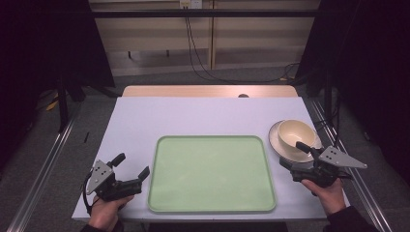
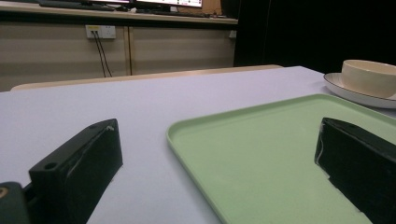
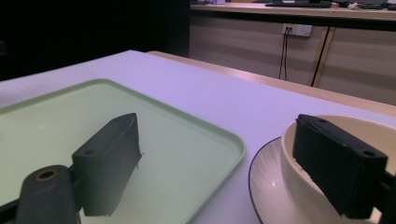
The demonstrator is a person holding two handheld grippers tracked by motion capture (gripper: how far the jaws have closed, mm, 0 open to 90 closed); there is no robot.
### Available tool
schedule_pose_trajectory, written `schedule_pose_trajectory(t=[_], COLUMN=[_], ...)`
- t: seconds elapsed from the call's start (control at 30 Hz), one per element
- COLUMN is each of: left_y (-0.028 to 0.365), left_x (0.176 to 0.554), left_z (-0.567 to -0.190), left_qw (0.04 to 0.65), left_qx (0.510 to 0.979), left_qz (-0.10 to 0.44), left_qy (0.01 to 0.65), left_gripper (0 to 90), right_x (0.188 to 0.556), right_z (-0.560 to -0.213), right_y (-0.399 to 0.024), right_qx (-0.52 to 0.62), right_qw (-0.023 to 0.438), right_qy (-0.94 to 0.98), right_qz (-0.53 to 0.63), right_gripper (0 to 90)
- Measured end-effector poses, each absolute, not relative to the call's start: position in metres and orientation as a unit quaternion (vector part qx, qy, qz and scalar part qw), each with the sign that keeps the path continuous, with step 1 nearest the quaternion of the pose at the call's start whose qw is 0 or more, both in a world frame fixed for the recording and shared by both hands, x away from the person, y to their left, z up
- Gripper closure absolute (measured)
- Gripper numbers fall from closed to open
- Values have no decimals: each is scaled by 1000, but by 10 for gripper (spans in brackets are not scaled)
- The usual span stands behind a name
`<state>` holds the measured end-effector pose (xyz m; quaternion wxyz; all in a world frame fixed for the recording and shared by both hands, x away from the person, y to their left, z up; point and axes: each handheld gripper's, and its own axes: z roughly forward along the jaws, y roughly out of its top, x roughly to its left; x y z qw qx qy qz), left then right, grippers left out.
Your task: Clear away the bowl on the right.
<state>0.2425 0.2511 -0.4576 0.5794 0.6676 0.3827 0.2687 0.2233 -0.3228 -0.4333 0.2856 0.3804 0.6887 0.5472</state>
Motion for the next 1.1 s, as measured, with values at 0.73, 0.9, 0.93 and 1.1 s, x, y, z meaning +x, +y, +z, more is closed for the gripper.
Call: schedule_pose_trajectory(t=[0.73, 0.9, 0.93, 1.1], left_y=[252, 251, 251, 251], left_x=[243, 243, 243, 243], left_z=[-458, -458, -458, -458], left_qw=[578, 576, 577, 576], left_qx=[669, 668, 668, 668], left_qz=[269, 271, 270, 272], left_qy=[382, 385, 385, 386], left_gripper=[8, 8, 8, 8], right_x=[234, 236, 237, 244], right_z=[-431, -429, -429, -428], right_y=[-333, -340, -340, -342], right_qx=[388, 394, 397, 408], right_qw=[236, 234, 234, 223], right_qy=[711, 708, 707, 710], right_qz=[537, 537, 537, 529], right_gripper=[101, 90, 76, 41])
